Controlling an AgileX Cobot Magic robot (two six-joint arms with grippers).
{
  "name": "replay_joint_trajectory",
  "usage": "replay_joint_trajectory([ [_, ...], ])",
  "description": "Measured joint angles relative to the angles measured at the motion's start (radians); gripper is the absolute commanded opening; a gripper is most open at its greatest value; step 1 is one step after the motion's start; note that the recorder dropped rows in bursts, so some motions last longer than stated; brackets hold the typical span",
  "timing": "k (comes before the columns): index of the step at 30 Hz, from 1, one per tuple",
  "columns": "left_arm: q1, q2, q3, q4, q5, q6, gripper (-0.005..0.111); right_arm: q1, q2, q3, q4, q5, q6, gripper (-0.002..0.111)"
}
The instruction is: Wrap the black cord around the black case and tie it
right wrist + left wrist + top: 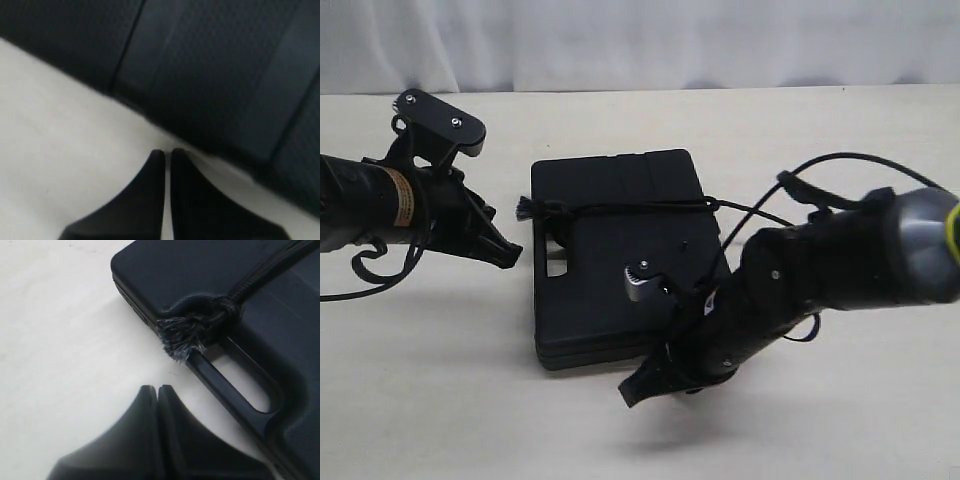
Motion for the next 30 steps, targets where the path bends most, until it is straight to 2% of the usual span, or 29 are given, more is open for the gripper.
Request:
replay_joint_trajectory([
  [7, 0.0, 0.0, 0.0, 0.0, -0.006, 0.0, 0.0, 0.006, 0.062, -0.101, 0.0, -0.072, 0.04, 0.004],
  [14, 0.0, 0.0, 0.0, 0.0, -0.02, 0.0, 0.0, 0.005, 0.057, -0.118, 0.016, -0.152, 0.049, 0.004],
  [18, 0.0, 0.0, 0.0, -0.002, -0.029, 0.0, 0.0, 0.001, -0.007, -0.11, 0.016, -0.125, 0.019, 0.004],
  [23, 0.0, -0.068, 0.015, -0.002, -0.029, 0.0, 0.0, 0.001, -0.193, -0.026, 0.016, -0.17, 0.008, 0.004],
  [26, 0.0, -0.175, 0.068, -0.002, -0.1, 0.0, 0.0, 0.001, -0.325, 0.036, 0.016, -0.229, -0.002, 0.004],
  [30, 0.0, -0.346, 0.151, -0.004, -0.308, 0.005, 0.0, 0.001, -0.469, 0.11, 0.016, -0.308, -0.012, 0.004],
])
